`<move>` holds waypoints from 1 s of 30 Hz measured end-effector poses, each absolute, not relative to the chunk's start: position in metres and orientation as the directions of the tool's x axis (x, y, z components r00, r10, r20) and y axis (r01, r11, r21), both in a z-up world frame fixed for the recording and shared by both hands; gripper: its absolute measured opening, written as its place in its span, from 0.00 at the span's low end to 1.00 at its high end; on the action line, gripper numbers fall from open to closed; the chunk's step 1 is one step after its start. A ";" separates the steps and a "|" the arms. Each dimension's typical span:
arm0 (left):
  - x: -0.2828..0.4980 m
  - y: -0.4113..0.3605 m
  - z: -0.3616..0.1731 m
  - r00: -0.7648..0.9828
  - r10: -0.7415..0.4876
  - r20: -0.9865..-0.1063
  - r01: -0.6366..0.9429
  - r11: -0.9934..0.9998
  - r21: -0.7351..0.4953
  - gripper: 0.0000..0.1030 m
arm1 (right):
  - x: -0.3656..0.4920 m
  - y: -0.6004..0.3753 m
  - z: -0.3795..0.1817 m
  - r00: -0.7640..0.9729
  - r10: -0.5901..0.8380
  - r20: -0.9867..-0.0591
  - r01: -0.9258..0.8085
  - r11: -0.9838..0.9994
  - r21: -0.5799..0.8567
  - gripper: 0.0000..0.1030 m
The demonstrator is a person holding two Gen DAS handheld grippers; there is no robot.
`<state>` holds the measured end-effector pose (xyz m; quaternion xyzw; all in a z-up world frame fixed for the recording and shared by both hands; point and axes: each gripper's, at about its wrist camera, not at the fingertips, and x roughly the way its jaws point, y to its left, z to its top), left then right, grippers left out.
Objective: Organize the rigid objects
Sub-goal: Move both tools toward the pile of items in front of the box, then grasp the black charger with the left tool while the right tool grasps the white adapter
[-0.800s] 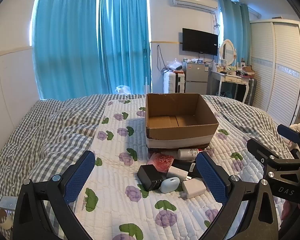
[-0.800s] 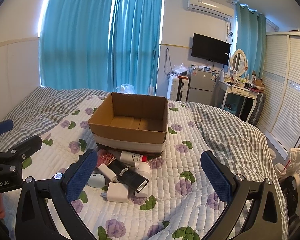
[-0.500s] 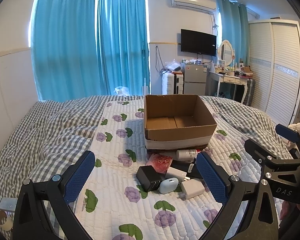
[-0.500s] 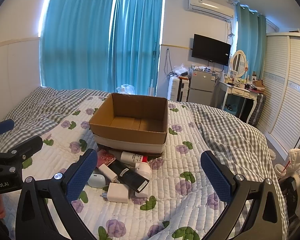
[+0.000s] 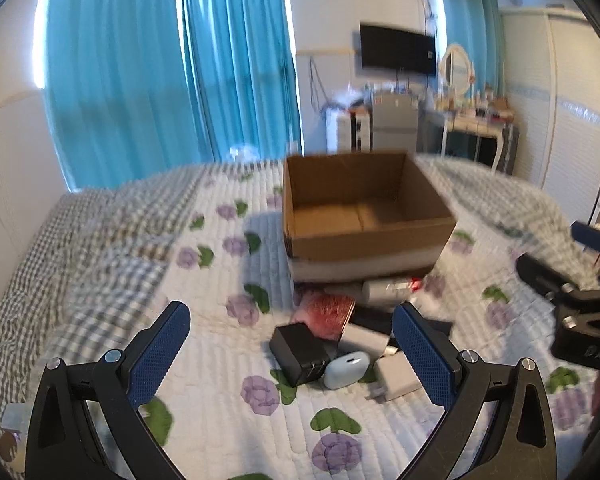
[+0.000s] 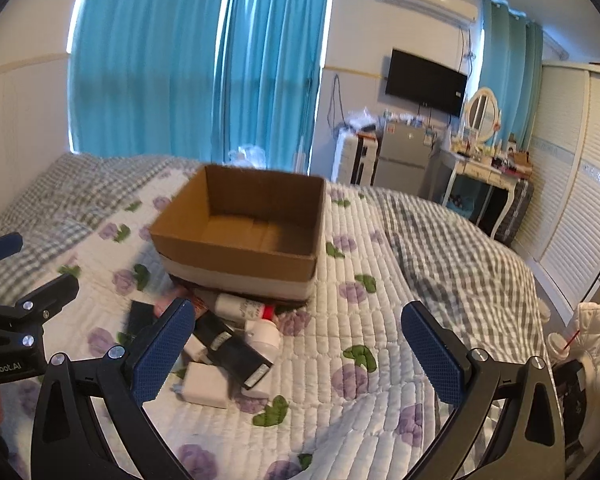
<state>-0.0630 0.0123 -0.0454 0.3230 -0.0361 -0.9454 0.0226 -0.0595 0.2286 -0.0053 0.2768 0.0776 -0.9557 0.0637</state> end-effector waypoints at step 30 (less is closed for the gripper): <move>-0.126 0.009 -0.146 -0.507 0.003 -0.862 -0.052 -0.998 0.027 0.38 | -0.114 0.191 -0.117 -0.605 -0.049 -0.795 0.225 -0.968 -0.112 1.00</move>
